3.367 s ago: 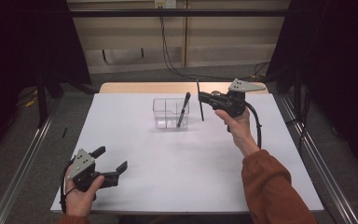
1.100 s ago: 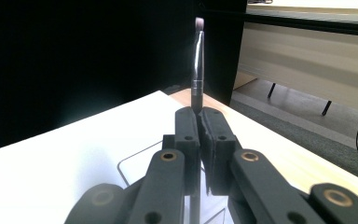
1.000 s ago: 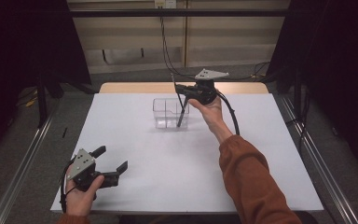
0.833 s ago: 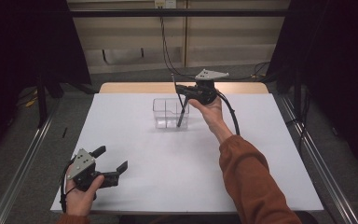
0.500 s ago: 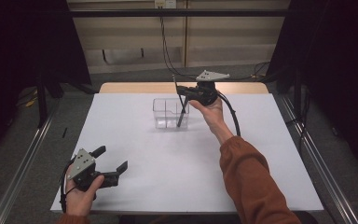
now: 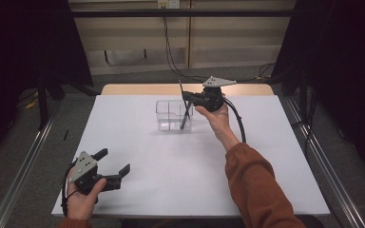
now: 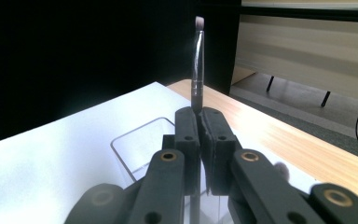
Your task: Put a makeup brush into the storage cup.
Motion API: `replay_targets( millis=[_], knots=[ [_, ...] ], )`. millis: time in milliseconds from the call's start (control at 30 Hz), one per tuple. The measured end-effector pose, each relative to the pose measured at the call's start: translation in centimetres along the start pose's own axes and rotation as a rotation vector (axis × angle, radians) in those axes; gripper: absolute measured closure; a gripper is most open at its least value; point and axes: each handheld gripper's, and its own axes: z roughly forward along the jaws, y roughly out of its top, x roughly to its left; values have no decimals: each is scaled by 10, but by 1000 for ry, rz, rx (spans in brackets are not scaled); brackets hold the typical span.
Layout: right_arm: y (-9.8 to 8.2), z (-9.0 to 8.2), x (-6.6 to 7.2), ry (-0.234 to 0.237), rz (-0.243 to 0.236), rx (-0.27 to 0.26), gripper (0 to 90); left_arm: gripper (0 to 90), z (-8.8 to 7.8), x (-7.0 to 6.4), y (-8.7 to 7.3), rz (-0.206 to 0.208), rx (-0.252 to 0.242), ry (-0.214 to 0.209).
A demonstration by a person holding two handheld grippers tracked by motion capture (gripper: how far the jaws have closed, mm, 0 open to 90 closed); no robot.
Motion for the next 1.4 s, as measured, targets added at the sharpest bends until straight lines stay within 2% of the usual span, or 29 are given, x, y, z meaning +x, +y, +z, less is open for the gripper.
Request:
replay_targets(
  millis=[433,567,1400],
  knots=[
    [-7,-4,-2,-5,9,3,864,26,-1,1,0,-12,-7,6],
    [-10,-6,-3,-8,11,8,863,26,0,0,1,1,-5,0],
    [-22,-13,-5,-18,21,20,863,26,0,0,1,6,-7,-5]
  ],
)
